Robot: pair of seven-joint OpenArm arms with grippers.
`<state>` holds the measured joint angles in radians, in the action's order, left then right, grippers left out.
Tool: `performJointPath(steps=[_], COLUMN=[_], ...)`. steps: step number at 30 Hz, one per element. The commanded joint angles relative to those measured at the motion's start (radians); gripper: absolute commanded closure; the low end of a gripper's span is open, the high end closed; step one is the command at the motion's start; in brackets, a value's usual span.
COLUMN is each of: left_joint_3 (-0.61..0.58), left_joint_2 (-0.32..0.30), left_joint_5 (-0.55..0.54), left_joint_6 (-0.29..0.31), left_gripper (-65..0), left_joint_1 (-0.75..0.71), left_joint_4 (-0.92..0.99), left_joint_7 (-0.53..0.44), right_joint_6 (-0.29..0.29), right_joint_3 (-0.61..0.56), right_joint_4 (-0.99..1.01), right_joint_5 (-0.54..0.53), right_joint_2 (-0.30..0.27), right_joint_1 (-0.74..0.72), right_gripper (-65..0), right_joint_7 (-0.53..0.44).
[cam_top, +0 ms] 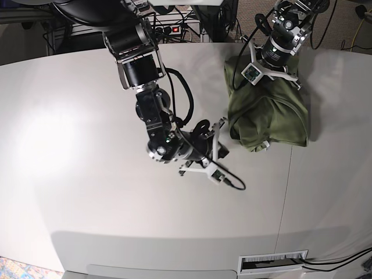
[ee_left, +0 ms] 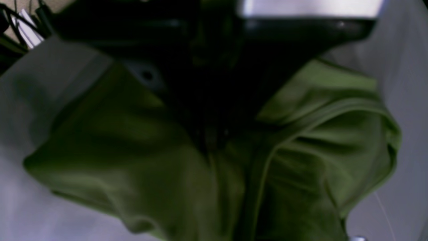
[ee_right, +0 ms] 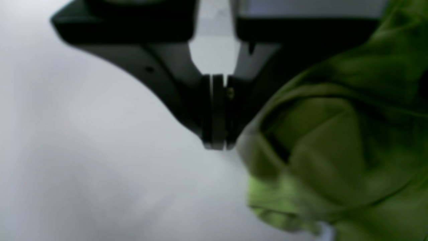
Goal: Fold the T-shirt properly
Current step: 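Press and tuck the folded bundle with both grippers, then release the bundle and lift both grippers away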
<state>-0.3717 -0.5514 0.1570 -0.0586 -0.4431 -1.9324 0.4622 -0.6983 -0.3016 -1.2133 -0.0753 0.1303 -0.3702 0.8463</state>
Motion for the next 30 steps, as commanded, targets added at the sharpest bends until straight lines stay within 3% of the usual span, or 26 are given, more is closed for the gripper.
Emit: performJointPath(steps=[1, 6, 14, 18, 24, 30], left_joint_3=[0.003, 0.003, 0.003, 0.003, 0.003, 0.003], left_joint_2=[-0.009, -0.009, -0.019, -0.019, -0.014, -0.014], left_joint_5=[0.008, 0.031, 0.116, 0.108, 0.062, 0.117], left_joint_6=[0.000, 0.000, 0.000, 0.000, 0.008, 0.007], left_gripper=[0.0, 0.0, 0.0, 0.0, 0.0, 0.0], left_joint_1=[-0.003, -0.003, 0.071, 0.106, 0.107, 0.166], left_joint_4=[-0.013, -0.013, 0.019, 0.047, 0.047, 0.102], left_joint_7=[-0.007, -0.008, -0.011, -0.008, -0.016, -0.018], right_joint_6=[0.000, 0.000, 0.000, 0.000, 0.000, 0.000], right_joint_3=[0.018, 0.068, 0.069, 0.052, -0.045, -0.038], right_joint_4=[-0.020, -0.043, -0.182, -0.183, -0.174, -0.174], right_joint_5=[-0.013, -0.014, -0.014, -0.059, -0.072, -0.062], right_joint_2=[0.005, -0.006, -0.079, -0.080, -0.080, -0.080], right_joint_1=[-0.020, 0.000, 0.008, 0.011, 0.016, 0.016], right_gripper=[0.0, 0.0, 0.0, 0.0, 0.0, 0.0], right_joint_7=[0.000, 0.025, 0.047, 0.043, -0.041, 0.015])
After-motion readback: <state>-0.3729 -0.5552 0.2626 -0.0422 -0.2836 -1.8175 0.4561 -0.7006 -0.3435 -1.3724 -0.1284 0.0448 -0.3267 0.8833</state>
